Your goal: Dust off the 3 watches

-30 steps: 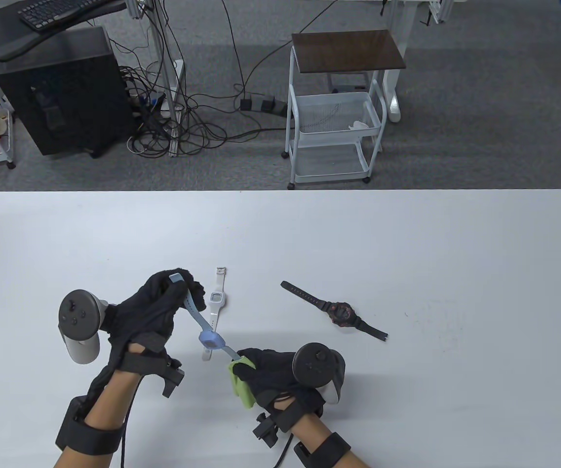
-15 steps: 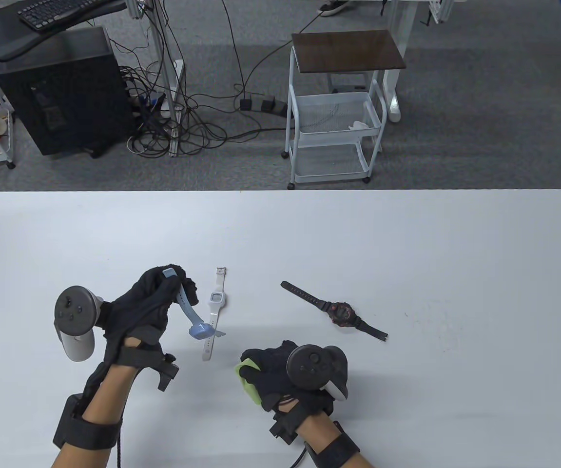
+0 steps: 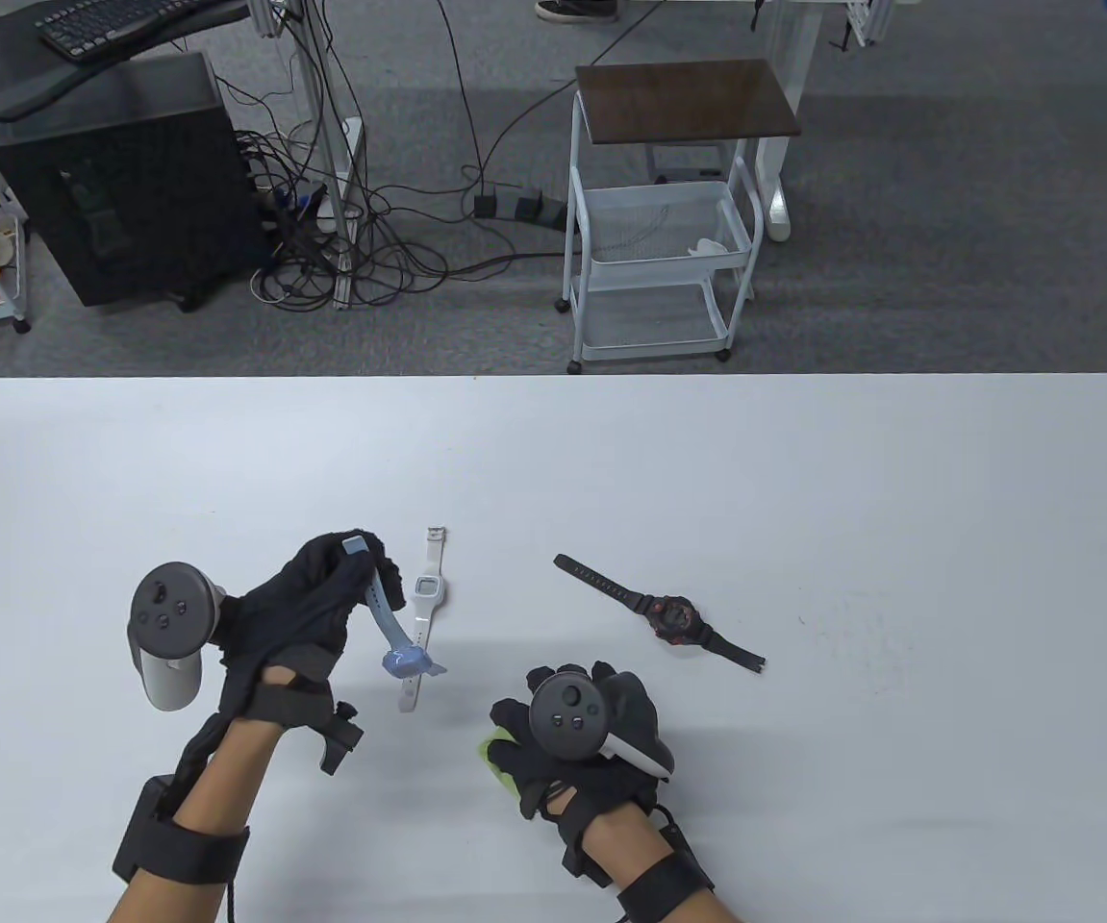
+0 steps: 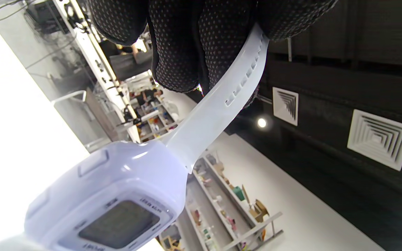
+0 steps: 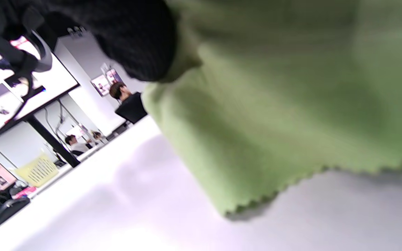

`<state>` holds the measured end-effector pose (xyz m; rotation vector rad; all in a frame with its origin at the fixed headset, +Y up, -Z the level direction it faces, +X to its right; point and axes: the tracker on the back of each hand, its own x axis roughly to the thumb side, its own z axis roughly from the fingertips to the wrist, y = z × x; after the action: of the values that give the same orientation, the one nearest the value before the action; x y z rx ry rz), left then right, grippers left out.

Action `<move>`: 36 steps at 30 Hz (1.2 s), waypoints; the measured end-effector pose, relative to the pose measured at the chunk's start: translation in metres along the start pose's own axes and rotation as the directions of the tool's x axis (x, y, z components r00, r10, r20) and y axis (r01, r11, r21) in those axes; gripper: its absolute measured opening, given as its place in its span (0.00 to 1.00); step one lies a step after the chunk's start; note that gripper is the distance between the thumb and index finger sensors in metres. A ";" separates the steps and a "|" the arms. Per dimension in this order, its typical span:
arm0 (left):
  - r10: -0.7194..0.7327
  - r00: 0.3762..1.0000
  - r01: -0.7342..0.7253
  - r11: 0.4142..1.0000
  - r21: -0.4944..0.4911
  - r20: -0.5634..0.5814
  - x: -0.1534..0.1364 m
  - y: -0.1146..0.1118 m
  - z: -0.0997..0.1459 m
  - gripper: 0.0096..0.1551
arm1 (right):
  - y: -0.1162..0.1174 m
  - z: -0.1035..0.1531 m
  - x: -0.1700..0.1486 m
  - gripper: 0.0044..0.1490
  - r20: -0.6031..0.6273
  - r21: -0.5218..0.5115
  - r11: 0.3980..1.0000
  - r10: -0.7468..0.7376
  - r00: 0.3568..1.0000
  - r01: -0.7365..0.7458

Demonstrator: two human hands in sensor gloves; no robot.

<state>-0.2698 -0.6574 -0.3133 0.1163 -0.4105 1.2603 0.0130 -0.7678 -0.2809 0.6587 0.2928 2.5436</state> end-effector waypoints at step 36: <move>-0.043 0.998 0.042 0.999 -0.028 -0.042 -0.008 -0.011 -0.002 0.25 | -0.002 0.003 -0.020 0.54 -0.048 0.045 0.986 -0.160 0.986 0.162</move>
<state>-0.2612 -0.6672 -0.3161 0.0745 -0.3859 1.2128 0.0307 -0.7756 -0.2868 0.5739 0.4081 2.4053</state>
